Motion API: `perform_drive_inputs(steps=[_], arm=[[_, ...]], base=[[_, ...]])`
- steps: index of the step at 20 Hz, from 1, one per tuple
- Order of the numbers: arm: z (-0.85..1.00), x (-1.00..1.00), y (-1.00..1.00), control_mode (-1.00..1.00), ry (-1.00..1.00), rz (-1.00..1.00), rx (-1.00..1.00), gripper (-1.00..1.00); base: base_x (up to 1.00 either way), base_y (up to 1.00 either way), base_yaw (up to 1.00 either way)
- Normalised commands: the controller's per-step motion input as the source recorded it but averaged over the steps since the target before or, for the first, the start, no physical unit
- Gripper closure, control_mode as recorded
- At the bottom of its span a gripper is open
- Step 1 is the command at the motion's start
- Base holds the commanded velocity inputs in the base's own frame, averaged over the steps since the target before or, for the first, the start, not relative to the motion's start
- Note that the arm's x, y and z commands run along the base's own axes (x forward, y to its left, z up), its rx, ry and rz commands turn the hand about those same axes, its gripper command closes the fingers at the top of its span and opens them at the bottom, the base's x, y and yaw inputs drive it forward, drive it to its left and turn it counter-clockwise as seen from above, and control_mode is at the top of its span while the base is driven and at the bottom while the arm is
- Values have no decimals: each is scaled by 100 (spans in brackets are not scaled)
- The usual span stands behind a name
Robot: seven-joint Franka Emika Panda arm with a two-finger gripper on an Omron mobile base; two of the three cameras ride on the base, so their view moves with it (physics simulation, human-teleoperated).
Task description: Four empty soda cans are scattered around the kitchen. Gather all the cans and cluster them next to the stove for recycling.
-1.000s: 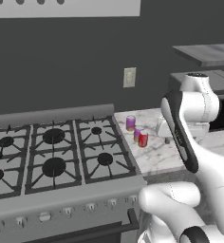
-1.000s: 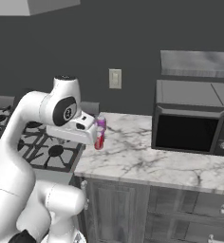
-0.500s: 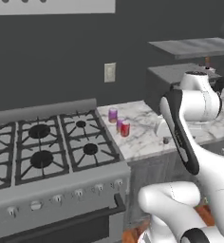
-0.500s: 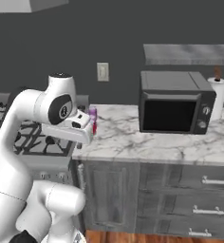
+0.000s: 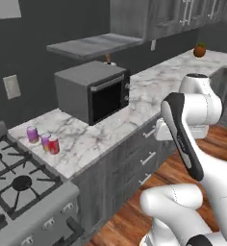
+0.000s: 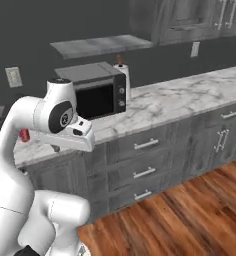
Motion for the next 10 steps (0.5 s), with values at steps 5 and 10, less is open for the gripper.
perform_drive_inputs(steps=[5, 10], arm=[[0, 0, 0, 100, 0, 0, 0, -100], [0, 0, 0, 100, 0, 0, 0, -100]], base=[[0, 0, -98], [0, -1, -94]])
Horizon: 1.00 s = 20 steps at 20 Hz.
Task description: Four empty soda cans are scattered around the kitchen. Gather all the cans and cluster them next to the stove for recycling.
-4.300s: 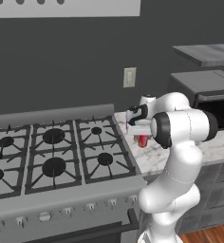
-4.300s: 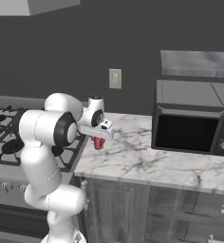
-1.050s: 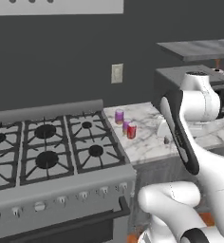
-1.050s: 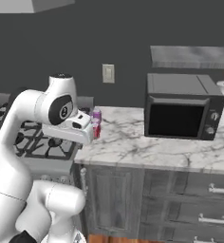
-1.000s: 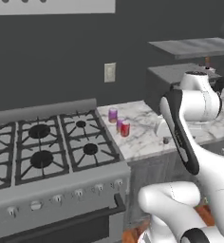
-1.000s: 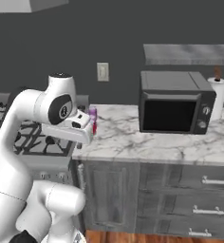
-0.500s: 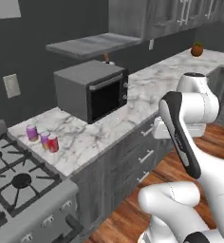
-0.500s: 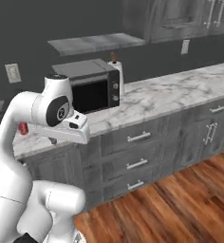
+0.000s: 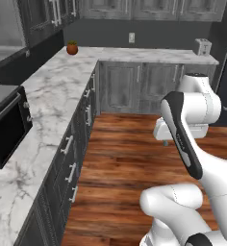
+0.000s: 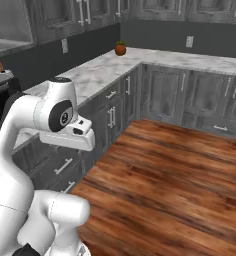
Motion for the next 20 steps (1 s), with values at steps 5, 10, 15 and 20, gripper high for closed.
perform_drive_inputs(steps=[5, 10, 15, 20], arm=[[0, 0, 0, 100, 0, 0, 0, -100], [0, 0, 0, 100, 0, 0, 0, -100], [0, 0, 0, 100, 0, 0, 0, -100], [0, 0, 0, 100, 0, 0, 0, -100]], base=[[2, -12, -89], [40, -21, -73], [93, 0, -57], [100, 8, -49]])
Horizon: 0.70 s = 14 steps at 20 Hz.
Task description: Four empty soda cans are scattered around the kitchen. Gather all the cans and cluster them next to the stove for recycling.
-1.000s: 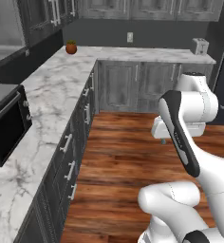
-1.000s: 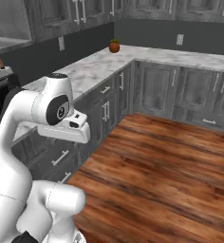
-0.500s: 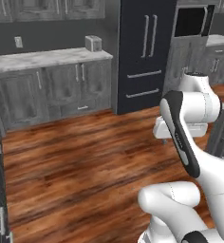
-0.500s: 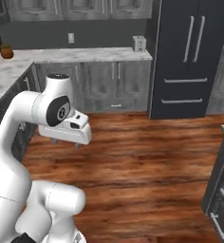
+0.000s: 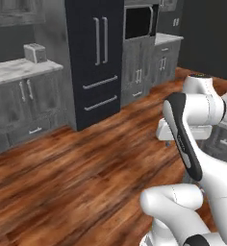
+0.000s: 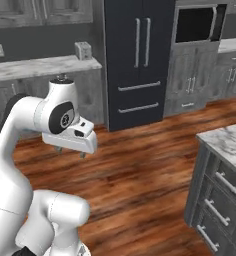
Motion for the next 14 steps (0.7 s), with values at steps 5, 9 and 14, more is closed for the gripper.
perform_drive_inputs(steps=[5, 9, 14], arm=[[0, 0, 0, 100, 0, 0, 0, -100], [0, 0, 0, 100, 0, 0, 0, -100], [0, 0, 0, 100, 0, 0, 0, -100]], base=[[100, 25, -51], [100, 62, -56], [100, 92, -58]])
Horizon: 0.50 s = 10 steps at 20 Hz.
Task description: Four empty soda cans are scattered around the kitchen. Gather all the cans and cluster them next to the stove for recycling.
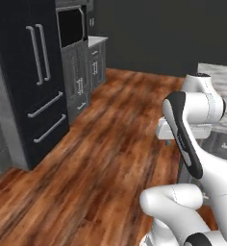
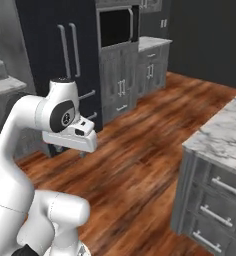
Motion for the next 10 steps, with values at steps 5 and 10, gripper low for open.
perform_drive_inputs(steps=[5, 10], arm=[[0, 0, 0, 100, 0, 0, 0, -100], [0, 0, 0, 100, 0, 0, 0, -100]], base=[[100, 100, -57], [100, 100, -52]])
